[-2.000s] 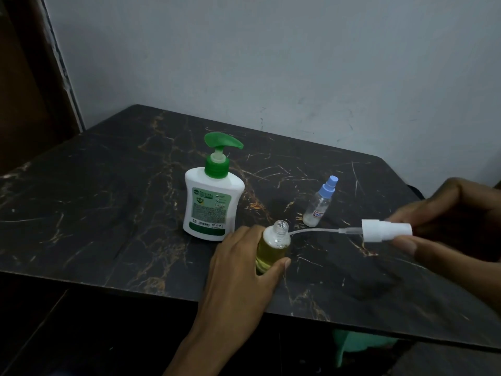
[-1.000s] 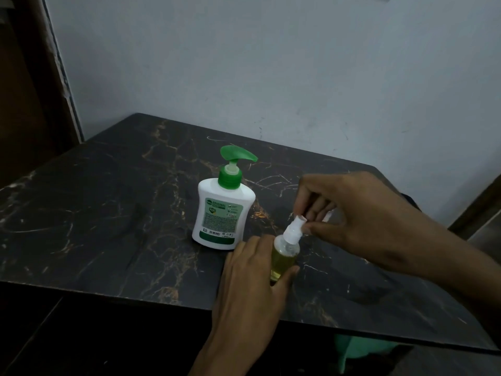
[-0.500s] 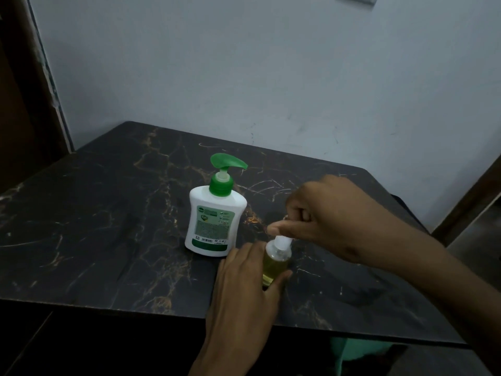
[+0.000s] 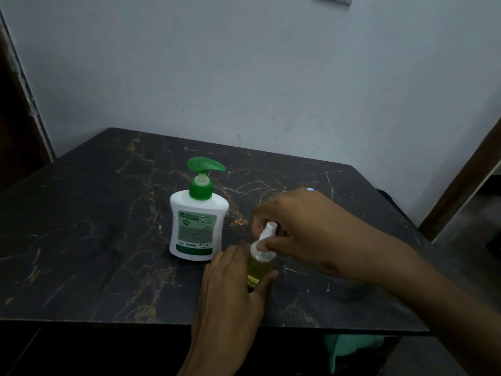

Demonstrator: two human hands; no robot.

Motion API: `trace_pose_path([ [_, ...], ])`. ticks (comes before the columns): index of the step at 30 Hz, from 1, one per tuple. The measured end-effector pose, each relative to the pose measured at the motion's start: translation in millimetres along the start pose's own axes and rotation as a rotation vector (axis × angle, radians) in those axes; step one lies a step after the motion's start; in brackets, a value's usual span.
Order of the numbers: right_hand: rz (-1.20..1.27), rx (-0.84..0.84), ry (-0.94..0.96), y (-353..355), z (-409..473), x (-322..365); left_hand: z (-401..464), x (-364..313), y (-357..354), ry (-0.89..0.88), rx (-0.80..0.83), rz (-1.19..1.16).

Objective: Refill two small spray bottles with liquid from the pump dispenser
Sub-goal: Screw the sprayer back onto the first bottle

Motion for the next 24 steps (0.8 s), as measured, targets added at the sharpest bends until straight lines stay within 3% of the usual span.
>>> trace_pose_path([
  [6, -0.234, -0.072, -0.038, -3.5, 4.4, -5.7, 0.2, -0.8, 1.6, 0.011, 0.002, -0.006],
  [12, 0.173, -0.092, 0.037, 3.2, -7.1, 0.2, 0.4, -2.7, 2.1, -0.016, -0.020, 0.003],
  [21, 0.102, -0.138, -0.042, 22.3, -18.1, -25.5, -0.3, -4.7, 2.7, -0.026, -0.014, -0.009],
  [24, 0.170, -0.074, 0.014, 9.9, -14.1, -7.9, -0.3, -3.3, 1.8, -0.031, -0.030, -0.004],
])
Point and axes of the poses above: each hand's wrist, its own z-axis towards the middle knuckle, its own y-axis out of the back of the hand, x = y × z, the point moved 10 cm from there along z, towards the middle knuckle, and after that the axes turned 14 degrees about -x, right-handed, at the moved point
